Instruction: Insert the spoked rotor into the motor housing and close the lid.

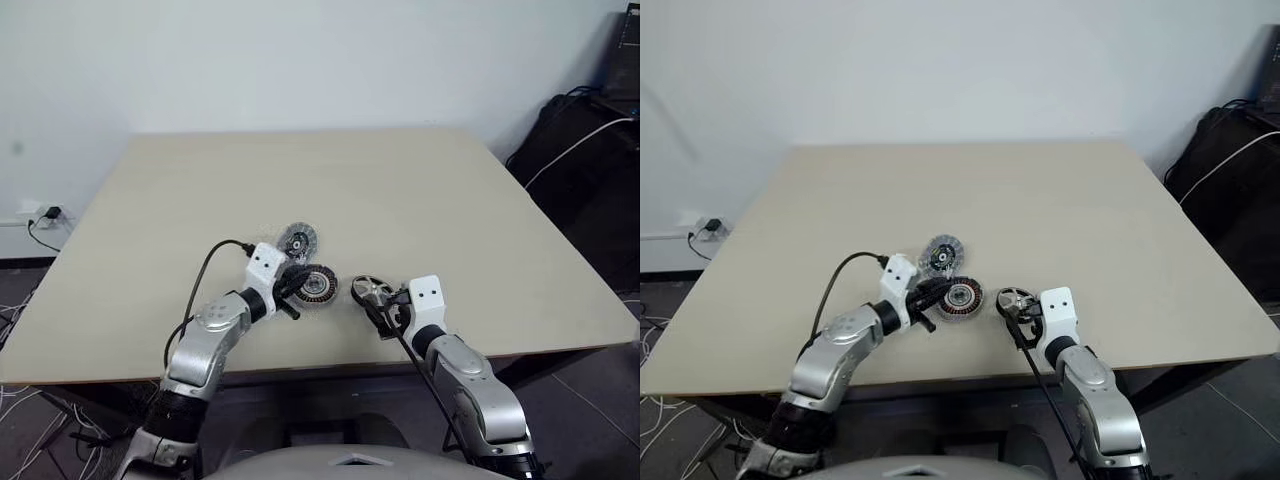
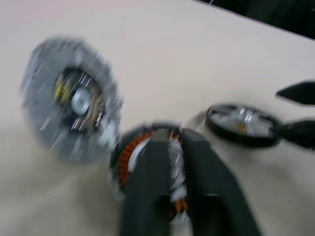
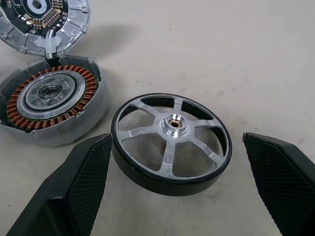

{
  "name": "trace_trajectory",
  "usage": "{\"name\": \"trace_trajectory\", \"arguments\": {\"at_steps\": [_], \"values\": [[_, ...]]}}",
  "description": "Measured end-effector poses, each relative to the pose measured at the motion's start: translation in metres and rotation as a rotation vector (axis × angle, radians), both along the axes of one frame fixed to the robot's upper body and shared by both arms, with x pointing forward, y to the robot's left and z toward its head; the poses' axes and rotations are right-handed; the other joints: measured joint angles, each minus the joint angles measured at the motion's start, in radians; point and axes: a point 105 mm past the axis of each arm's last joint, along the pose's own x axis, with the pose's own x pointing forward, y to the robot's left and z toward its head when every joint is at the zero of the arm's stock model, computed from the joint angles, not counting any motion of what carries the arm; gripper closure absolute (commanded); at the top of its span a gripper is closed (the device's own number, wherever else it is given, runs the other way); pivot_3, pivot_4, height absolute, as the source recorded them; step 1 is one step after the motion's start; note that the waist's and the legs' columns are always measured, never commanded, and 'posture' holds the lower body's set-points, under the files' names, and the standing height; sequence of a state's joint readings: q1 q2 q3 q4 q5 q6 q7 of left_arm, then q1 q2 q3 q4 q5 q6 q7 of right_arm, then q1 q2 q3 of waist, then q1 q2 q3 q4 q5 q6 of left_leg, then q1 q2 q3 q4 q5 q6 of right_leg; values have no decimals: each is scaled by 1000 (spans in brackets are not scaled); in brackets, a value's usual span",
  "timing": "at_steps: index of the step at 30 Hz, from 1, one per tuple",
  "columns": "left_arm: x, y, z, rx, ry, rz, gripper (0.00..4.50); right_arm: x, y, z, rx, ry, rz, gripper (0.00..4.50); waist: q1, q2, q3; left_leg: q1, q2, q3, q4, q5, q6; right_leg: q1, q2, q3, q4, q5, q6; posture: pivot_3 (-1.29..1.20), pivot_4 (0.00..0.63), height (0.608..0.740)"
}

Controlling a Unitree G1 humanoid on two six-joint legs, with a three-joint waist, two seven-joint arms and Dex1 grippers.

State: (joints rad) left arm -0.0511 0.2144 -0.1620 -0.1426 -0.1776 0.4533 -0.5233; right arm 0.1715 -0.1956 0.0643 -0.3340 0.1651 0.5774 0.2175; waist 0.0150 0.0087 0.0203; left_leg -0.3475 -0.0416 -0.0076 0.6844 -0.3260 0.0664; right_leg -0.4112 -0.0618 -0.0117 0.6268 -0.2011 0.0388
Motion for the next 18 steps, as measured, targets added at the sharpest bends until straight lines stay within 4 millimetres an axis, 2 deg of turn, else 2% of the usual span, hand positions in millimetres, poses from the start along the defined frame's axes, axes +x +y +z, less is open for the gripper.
{"name": "trace_trajectory", "arguments": {"at_steps": [3,6,7,10,18], "values": [[-10,19,-10,16,36,54,4472,7,9,12,0,-36,37,0,-2,0,0,0,0,0,0,0,0,0,0,0,0,0,0,0,0,740],[-17,29,-11,12,29,83,4472,13,23,24,-14,-66,108,0,0,0,0,2,0,0,0,0,0,-1,0,-1,0,0,0,0,0,740],[-20,32,-11,19,9,88,4494,14,26,25,-24,-66,132,184,1,0,0,2,0,0,0,0,0,-2,0,-1,0,0,0,0,0,740],[-24,40,-8,56,-67,110,4500,18,34,25,-59,-50,179,910,4,0,0,2,0,0,0,0,0,-1,-1,-1,0,0,-1,0,0,740],[-32,38,-12,37,-91,135,4500,43,68,13,-209,13,375,3584,0,0,0,3,0,0,0,0,0,-1,0,-2,0,0,-1,0,0,740]]}}
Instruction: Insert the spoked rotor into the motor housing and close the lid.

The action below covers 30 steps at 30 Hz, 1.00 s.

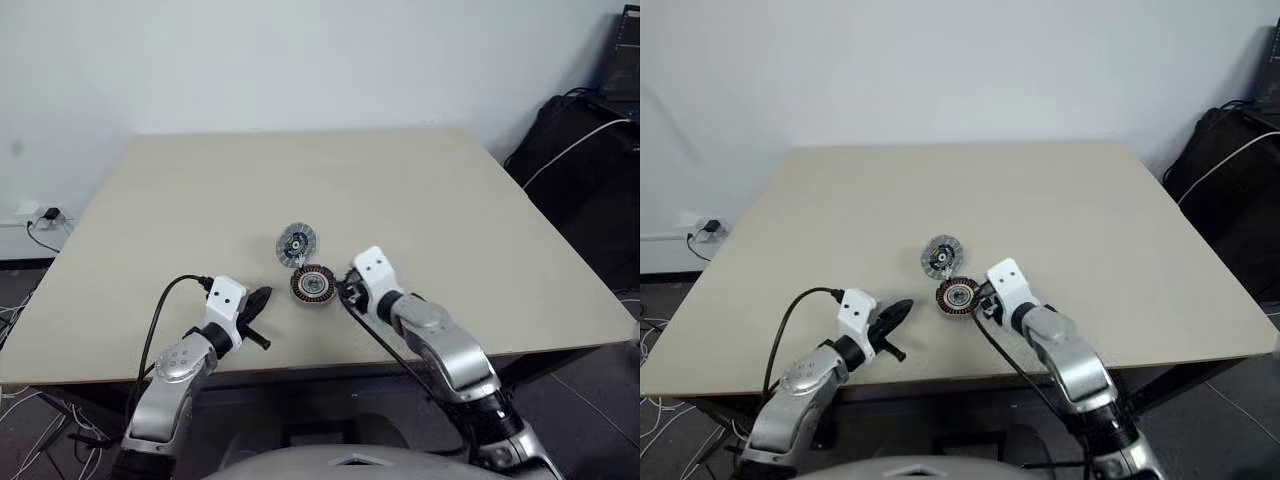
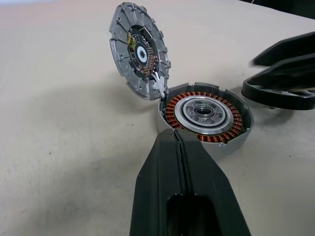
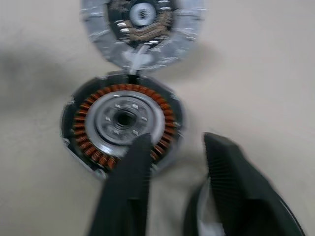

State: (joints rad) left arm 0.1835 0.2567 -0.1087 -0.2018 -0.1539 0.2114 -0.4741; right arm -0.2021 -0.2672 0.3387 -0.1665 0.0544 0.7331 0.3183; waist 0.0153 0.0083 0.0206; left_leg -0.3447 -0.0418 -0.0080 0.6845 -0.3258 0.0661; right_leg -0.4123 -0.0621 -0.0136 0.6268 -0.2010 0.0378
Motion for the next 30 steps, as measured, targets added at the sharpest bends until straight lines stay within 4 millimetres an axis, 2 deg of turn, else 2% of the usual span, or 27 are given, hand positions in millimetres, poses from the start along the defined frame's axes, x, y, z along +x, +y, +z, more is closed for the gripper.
{"name": "trace_trajectory", "arguments": {"at_steps": [3,12,30], "values": [[0,-1,0,-11,-2,7,4500,12,6,-5,-46,18,29,4476,0,0,0,0,0,0,0,0,0,0,0,0,0,0,0,0,0,740],[-4,-3,-4,-22,17,14,4500,28,22,-15,-112,47,120,4476,-4,0,0,-2,0,0,-1,1,-2,0,0,0,0,0,-1,0,0,740],[-5,-2,-8,-26,32,40,4500,20,43,-19,-110,53,251,4476,-22,1,0,-2,0,0,-1,0,-2,-1,-1,0,1,0,-1,0,0,740]]}}
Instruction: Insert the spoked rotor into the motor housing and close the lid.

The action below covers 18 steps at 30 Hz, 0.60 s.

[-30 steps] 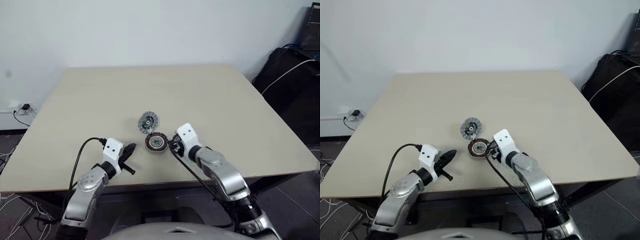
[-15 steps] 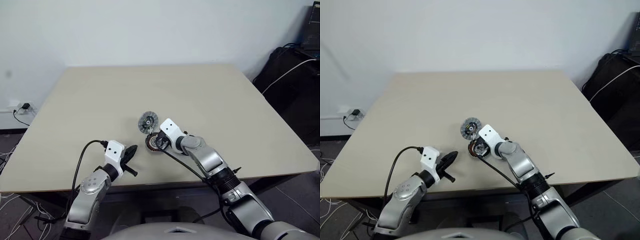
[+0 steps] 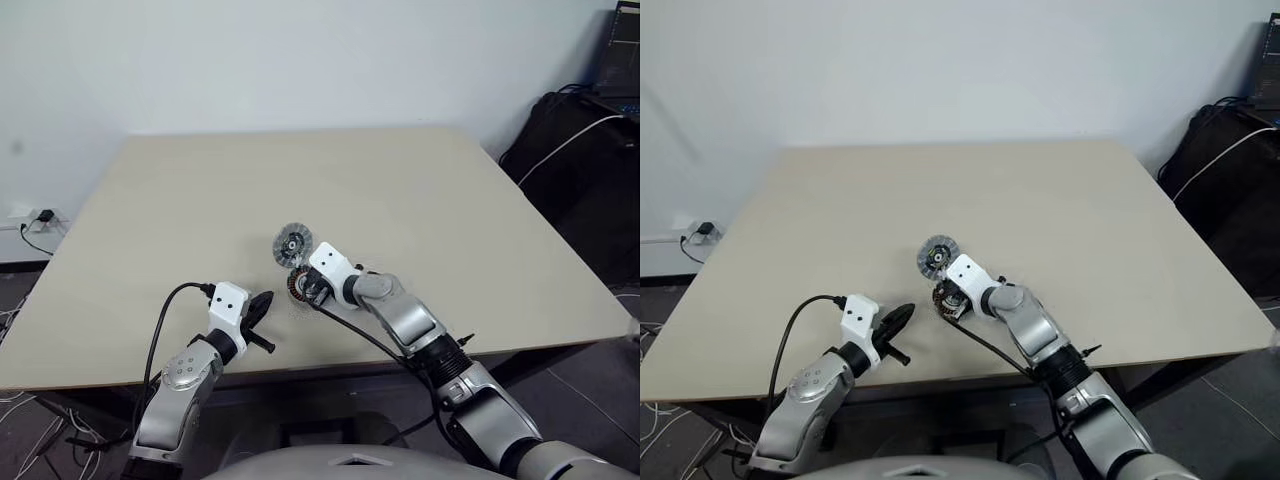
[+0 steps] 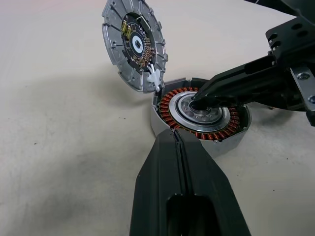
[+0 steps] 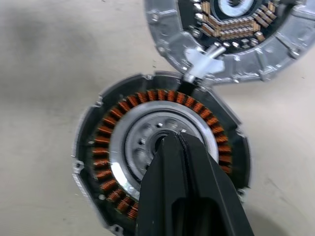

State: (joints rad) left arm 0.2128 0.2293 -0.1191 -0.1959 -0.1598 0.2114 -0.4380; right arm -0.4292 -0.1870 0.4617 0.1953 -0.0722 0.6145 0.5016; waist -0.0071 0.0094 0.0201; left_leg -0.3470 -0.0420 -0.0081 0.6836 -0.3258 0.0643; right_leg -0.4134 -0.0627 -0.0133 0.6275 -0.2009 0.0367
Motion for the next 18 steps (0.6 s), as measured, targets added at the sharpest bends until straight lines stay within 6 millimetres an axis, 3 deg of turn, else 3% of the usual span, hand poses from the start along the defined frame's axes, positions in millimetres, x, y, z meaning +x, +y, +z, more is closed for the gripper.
{"name": "trace_trajectory", "arguments": {"at_steps": [18], "values": [[2,-2,-3,4,11,-12,4500,0,-3,0,3,-6,-2,4476,-3,0,0,0,0,0,0,0,0,0,0,0,0,0,0,0,0,740]]}}
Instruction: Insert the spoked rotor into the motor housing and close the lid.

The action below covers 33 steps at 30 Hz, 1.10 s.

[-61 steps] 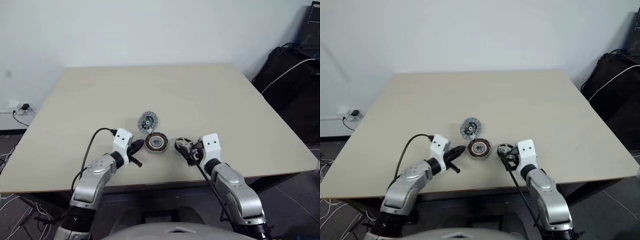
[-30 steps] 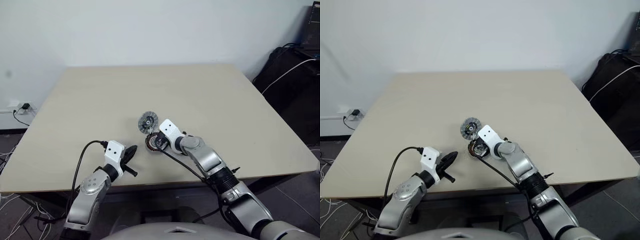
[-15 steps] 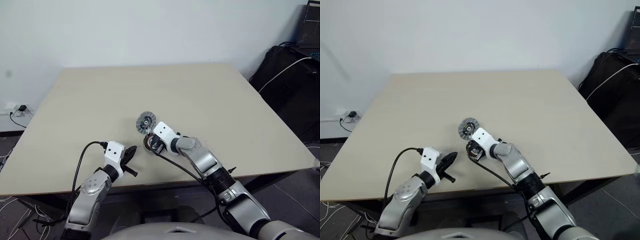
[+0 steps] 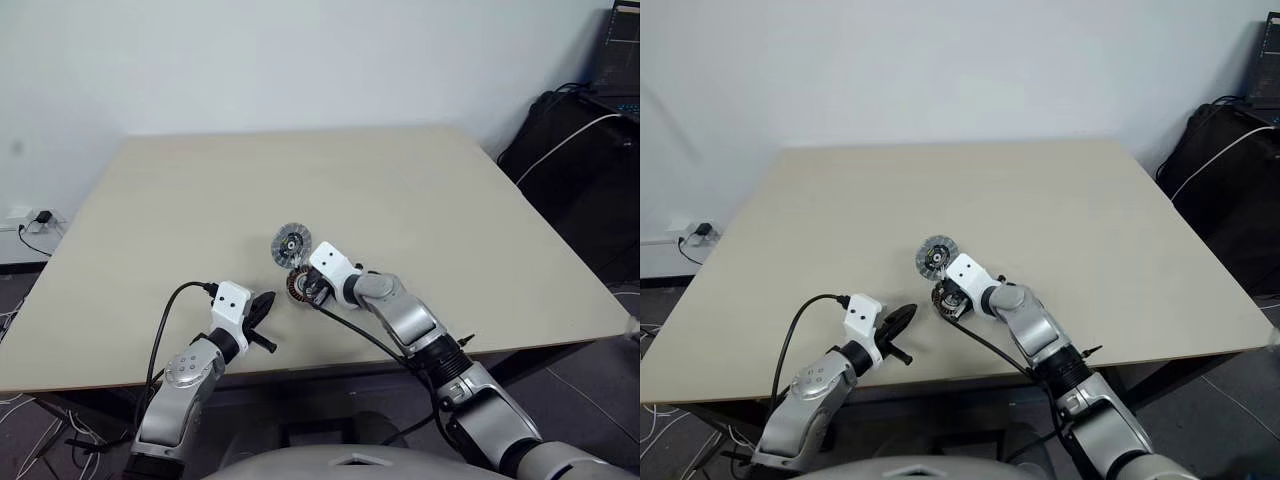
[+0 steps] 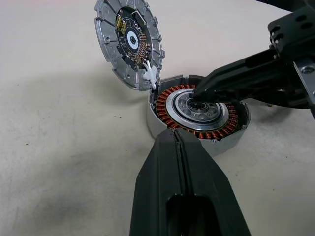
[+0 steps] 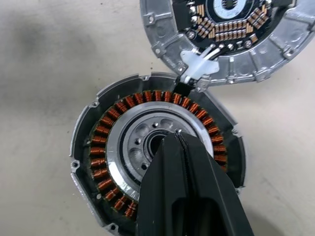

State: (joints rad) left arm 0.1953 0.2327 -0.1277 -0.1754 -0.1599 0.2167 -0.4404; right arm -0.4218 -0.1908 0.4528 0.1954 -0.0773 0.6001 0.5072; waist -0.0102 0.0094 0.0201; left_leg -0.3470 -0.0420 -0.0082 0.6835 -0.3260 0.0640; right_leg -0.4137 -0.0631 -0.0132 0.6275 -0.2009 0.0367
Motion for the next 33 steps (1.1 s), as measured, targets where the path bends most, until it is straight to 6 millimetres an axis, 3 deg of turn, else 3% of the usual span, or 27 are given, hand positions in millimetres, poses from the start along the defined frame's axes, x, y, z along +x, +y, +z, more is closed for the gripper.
{"name": "trace_trajectory", "arguments": {"at_steps": [14,33], "values": [[1,1,-2,4,7,-2,4500,-6,0,-3,8,21,30,4476,0,0,0,0,0,0,0,0,0,0,0,0,0,0,0,0,0,740],[0,1,-5,4,28,-4,4500,1,7,0,38,-26,-43,4476,0,0,0,0,0,0,0,0,0,0,0,0,0,0,0,0,0,740]]}}
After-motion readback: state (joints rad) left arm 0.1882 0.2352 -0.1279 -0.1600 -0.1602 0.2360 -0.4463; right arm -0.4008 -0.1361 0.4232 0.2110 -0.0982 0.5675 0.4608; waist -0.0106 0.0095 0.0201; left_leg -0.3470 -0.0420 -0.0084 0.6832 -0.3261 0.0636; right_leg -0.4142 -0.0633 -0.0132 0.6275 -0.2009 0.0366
